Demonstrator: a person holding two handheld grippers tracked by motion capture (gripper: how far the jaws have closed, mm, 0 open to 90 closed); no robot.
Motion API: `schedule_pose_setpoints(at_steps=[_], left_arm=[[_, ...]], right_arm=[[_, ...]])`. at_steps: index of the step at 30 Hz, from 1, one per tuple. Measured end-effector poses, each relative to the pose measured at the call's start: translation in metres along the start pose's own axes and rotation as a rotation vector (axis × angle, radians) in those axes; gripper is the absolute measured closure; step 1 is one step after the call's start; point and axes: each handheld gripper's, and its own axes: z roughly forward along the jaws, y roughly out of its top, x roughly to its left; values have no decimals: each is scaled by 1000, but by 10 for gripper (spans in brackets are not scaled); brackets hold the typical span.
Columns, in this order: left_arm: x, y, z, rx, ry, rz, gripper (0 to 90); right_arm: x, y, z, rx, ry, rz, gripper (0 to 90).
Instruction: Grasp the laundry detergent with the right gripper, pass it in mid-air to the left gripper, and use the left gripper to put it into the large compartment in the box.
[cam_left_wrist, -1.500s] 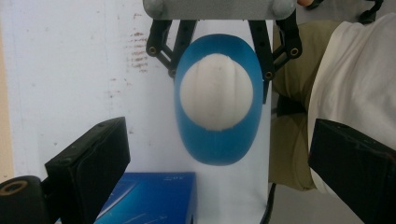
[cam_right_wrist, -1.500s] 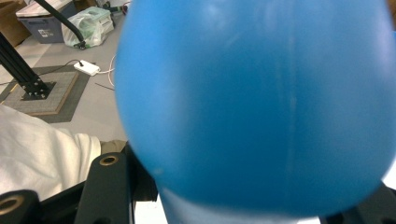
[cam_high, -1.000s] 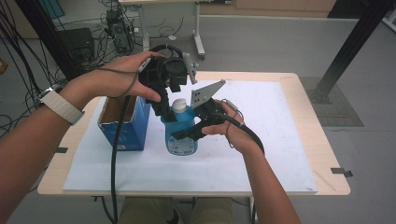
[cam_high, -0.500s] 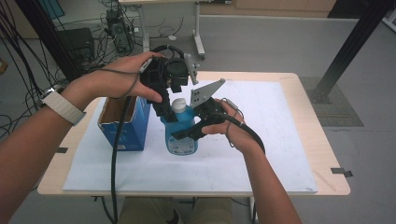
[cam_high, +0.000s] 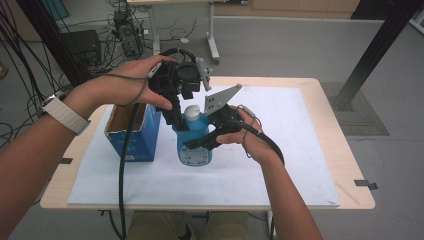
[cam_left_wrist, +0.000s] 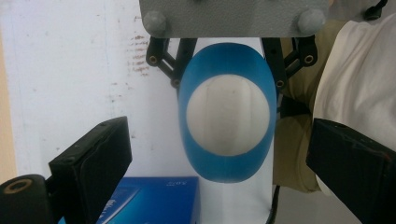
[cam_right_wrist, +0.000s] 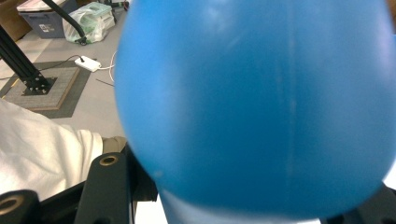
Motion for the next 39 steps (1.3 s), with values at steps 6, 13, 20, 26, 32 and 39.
schedule_pose_setpoints(at_steps=[6,13,20,26,32,39], left_arm=[[0,1,1,4,2,1,72],[0,1,1,9,2,0,73],[0,1,2,9,4,-2,74],[0,2,2,8,5,-3,74],[-1,2,2,12,8,-2,74],[-2,2,1,13,8,-3,74]], right_arm=[[0,0,-1,-2,-3,2,423],[0,-1,-2,-5,-5,2,423],[0,-1,-4,0,-4,4,423],[0,-1,-4,-1,-4,3,423],[0,-1,-5,-3,-5,1,423],[0,0,-5,0,-3,2,423]])
